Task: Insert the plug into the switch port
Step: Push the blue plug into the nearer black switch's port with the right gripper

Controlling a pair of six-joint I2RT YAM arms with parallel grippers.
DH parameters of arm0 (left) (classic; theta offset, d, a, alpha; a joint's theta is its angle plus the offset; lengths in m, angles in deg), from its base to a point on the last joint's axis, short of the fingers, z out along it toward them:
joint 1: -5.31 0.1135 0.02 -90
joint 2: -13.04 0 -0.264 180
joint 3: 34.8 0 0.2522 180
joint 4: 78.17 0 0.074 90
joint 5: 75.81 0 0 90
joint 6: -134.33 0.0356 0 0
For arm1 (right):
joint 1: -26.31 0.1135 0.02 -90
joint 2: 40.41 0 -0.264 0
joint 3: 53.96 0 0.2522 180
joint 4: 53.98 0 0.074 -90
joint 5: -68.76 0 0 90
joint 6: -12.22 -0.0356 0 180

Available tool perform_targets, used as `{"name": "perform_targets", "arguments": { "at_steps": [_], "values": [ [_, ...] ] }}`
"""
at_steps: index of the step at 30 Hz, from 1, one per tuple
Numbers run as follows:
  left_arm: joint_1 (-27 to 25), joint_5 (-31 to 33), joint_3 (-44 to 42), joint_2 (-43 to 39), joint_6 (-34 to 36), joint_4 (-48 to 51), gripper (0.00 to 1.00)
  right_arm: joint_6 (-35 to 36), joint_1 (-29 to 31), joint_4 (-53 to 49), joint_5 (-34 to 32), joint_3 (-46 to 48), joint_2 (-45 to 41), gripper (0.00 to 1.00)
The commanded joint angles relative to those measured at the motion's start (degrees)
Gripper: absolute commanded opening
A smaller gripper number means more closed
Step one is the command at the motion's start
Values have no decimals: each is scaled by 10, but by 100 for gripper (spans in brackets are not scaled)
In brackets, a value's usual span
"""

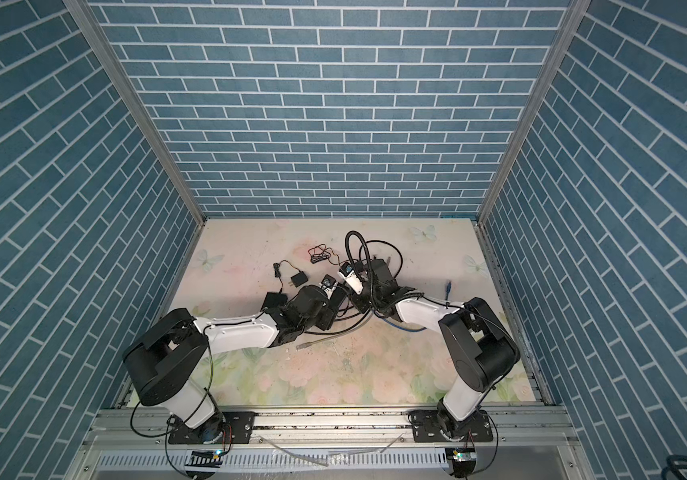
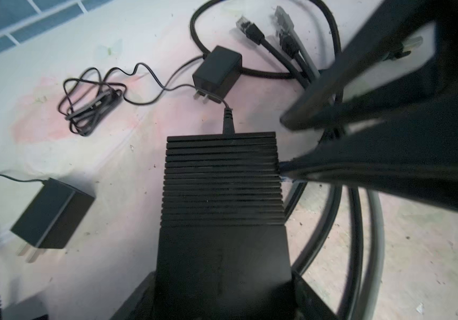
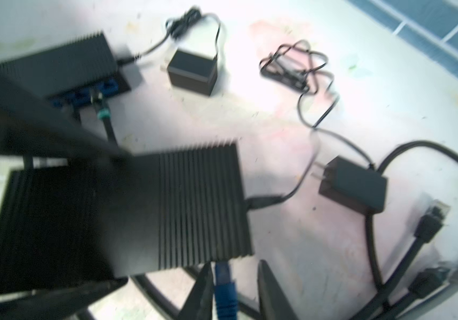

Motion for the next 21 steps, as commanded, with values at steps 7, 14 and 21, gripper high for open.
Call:
{"name": "perform_targets", "arguments": {
  "at_steps": [7, 14, 21],
  "values": [
    [33, -27, 0, 22, -35, -2, 23, 5, -36, 46, 13, 10, -67, 36],
    [47, -35, 18, 24, -9, 34, 40, 50, -44, 49, 65, 73, -118, 35],
    [47, -37, 22, 2, 5, 44, 69, 117, -44, 39, 168, 104, -134, 34]
  ]
}}
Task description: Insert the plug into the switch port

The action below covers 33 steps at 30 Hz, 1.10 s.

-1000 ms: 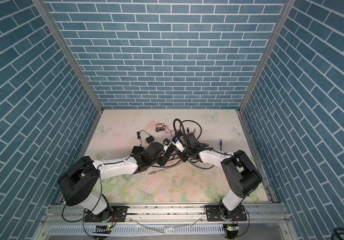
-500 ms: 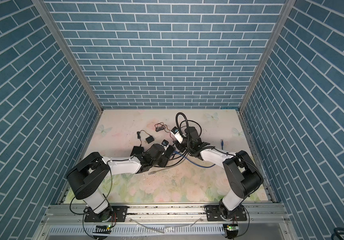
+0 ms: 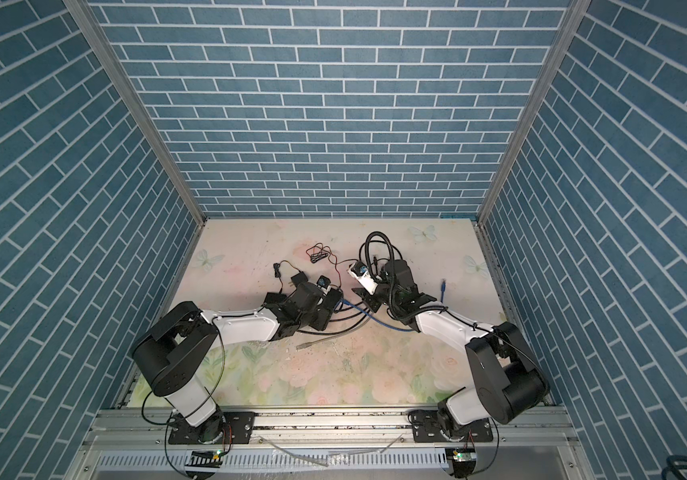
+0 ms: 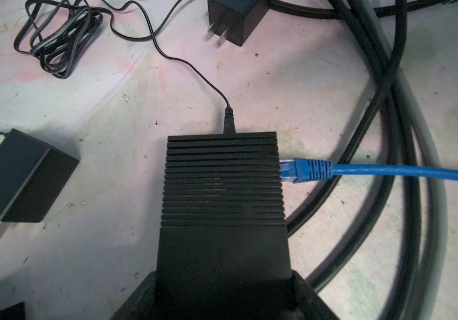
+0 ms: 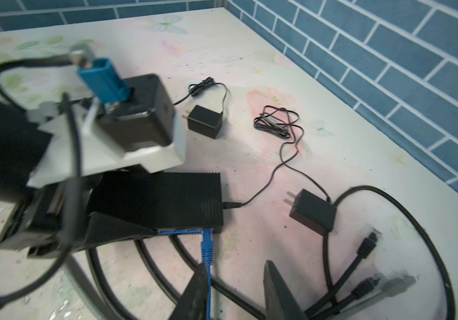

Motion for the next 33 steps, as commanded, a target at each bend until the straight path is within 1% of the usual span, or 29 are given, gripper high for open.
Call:
{"name": "perform_targets", "arguments": {
  "at_steps": [1, 2, 4, 6, 7, 11, 16, 18, 21, 22, 23, 26, 33],
  "values": [
    [3, 0, 18, -27, 14, 11, 72, 57, 1, 3, 78, 22, -18, 34],
    [2, 2, 21, -33, 17, 15, 74, 69, 2, 7, 92, 28, -18, 34],
    [4, 10, 26, -46, 18, 21, 88, 88, 3, 17, 114, 38, -17, 34],
    [7, 11, 29, -60, 21, 26, 99, 98, 3, 31, 128, 49, -17, 34],
    [8, 15, 29, -68, 20, 28, 100, 101, 4, 34, 132, 52, -16, 34],
    [21, 26, 26, -105, 14, 33, 100, 122, 10, 21, 155, 52, -16, 34],
    [43, 62, 5, -168, -10, 54, 99, 205, 39, -76, 160, 23, -6, 33],
    [54, 79, -18, -205, -27, 56, 100, 241, 54, -125, 163, 5, 4, 32],
    [69, 109, -59, -262, -61, 59, 100, 275, 77, -151, 161, -7, 21, 32],
    [73, 121, -66, -279, -72, 61, 99, 280, 84, -151, 161, -8, 24, 31],
    [76, 131, -90, -300, -81, 64, 99, 287, 91, -151, 164, -10, 29, 31],
    [86, 144, -130, -354, -98, 73, 100, 299, 114, -151, 171, -21, 42, 29],
    [95, 157, -176, -442, -114, 112, 100, 301, 161, -165, 185, -74, 104, 27]
  ]
}}
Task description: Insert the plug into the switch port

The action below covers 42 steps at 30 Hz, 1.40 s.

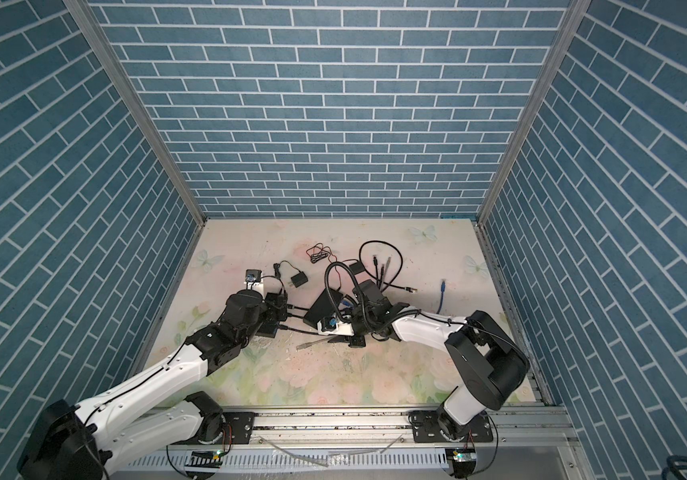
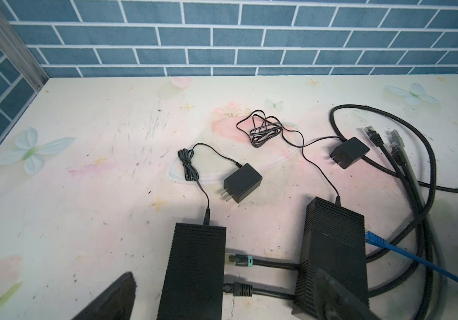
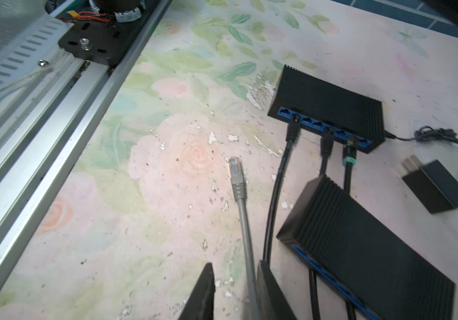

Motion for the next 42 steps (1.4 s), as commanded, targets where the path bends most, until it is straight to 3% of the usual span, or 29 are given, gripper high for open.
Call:
{"name": "perform_targets", "arguments": {
  "at_steps": [1, 12, 38, 40, 42],
  "values": [
    [5, 18, -14, -28, -17, 28, 100, 28, 21, -24, 24, -46, 35, 27],
    [7, 5, -34, -51, -17, 42, 100, 3, 68, -77, 5, -162, 154, 27],
    [10, -11, -33, -49, 4, 35, 99, 48, 99, -236, -105, -270, 263, 27],
    [9, -11, -34, -51, 4, 34, 100, 48, 101, -242, -108, -270, 266, 21],
    [10, -12, -34, -51, 5, 35, 100, 46, 101, -246, -104, -270, 265, 10]
  ]
}}
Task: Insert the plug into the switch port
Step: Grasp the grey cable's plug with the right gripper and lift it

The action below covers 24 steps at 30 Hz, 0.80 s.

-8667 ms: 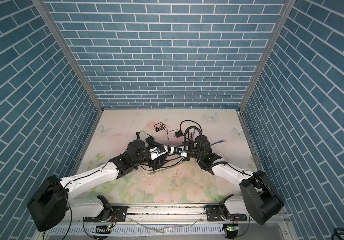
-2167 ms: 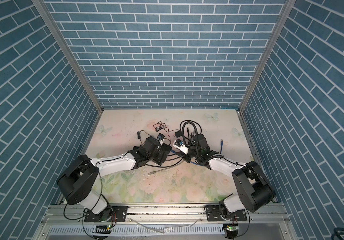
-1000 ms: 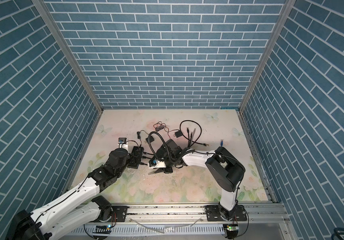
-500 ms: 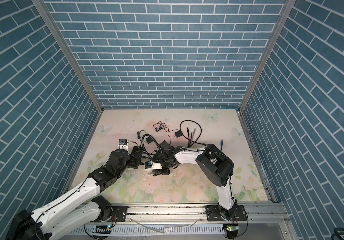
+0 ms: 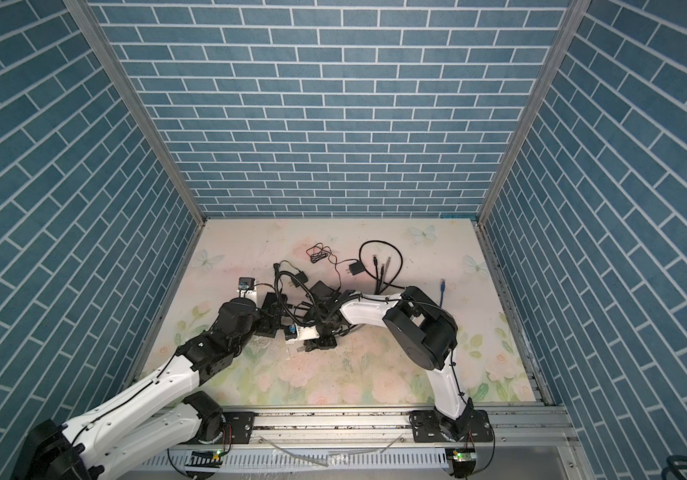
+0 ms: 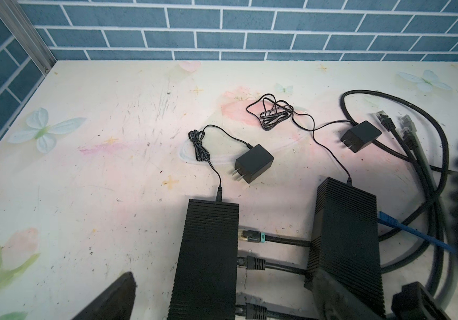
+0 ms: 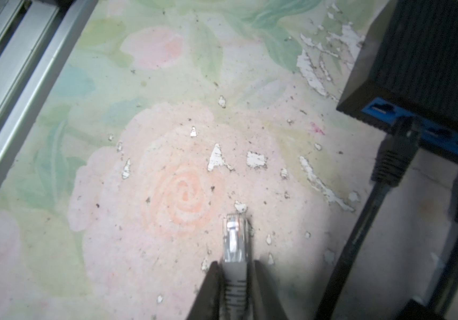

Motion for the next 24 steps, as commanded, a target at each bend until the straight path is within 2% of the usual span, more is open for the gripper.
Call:
{"name": "perform_targets", "arguments": {
  "at_steps": [1, 2, 15, 24],
  "values": [
    [4, -4, -4, -5, 8, -1, 100, 21, 5, -47, -19, -6, 20, 5],
    [4, -5, -3, -3, 9, -3, 100, 21, 5, -44, -15, -2, 15, 0],
    [4, -33, 28, 47, 41, 12, 100, -59, -5, 33, -20, 75, -95, 0],
    [4, -67, 38, 72, 74, -4, 100, -167, -45, 71, -71, 149, -177, 0]
  ]
}}
